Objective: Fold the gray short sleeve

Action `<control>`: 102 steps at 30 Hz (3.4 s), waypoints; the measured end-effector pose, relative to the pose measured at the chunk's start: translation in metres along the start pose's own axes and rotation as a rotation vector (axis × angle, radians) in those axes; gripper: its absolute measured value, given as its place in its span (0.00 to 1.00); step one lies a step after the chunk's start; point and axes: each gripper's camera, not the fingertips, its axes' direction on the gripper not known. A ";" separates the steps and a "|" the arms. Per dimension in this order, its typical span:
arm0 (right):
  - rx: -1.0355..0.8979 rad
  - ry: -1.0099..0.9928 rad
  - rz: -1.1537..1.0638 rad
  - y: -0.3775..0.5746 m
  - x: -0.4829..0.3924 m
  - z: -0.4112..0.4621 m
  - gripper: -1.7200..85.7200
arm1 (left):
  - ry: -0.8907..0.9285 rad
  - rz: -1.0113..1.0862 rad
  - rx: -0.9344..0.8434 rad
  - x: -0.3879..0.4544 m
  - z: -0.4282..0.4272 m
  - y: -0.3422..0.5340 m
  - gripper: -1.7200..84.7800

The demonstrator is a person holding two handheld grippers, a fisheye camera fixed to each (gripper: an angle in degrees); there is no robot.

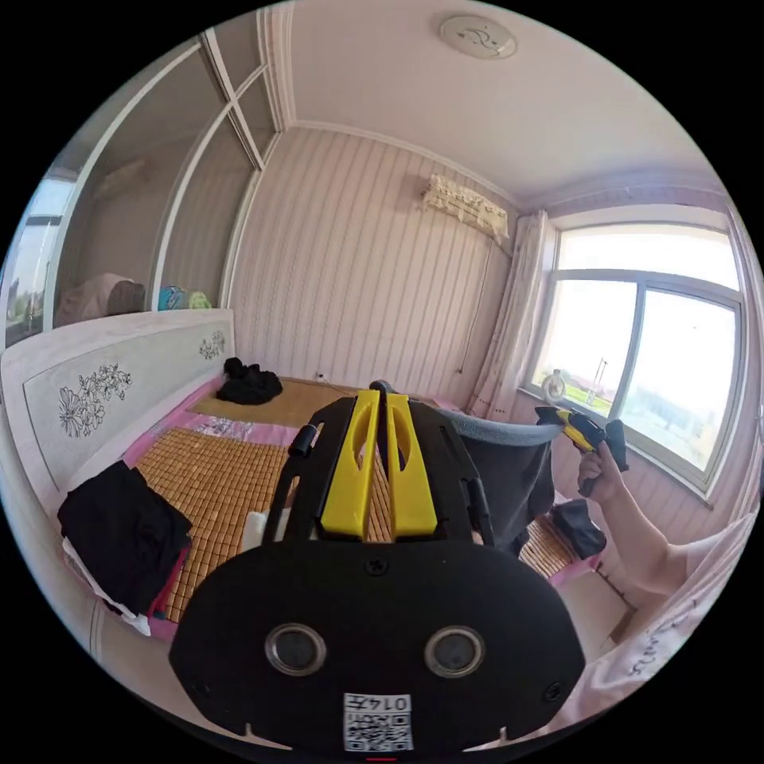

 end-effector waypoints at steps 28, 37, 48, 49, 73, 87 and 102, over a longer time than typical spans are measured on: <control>-0.541 0.962 0.335 0.200 0.246 0.168 0.09 | 0.091 -0.306 -0.886 -0.127 0.058 0.175 0.01; -0.924 1.074 0.090 0.199 0.280 0.292 0.11 | 0.072 -0.308 -0.893 -0.135 0.022 0.146 0.01; -0.607 0.571 0.158 0.131 0.190 0.219 0.02 | 0.112 -0.306 -0.653 -0.137 -0.053 0.064 0.01; -0.572 0.544 0.141 0.120 0.180 0.213 0.02 | 0.115 -0.300 -0.619 -0.137 -0.058 0.054 0.01; 0.376 -0.278 -0.579 -0.019 -0.240 -0.026 0.03 | 0.214 0.171 0.543 -0.039 -0.416 -0.268 0.01; -0.061 0.583 -0.233 -0.049 -0.081 0.144 0.03 | 0.078 -0.195 -0.157 -0.127 -0.164 -0.295 0.01; 0.039 0.475 -0.299 -0.062 -0.023 0.174 0.03 | -0.015 -0.122 -0.162 -0.156 -0.065 -0.281 0.01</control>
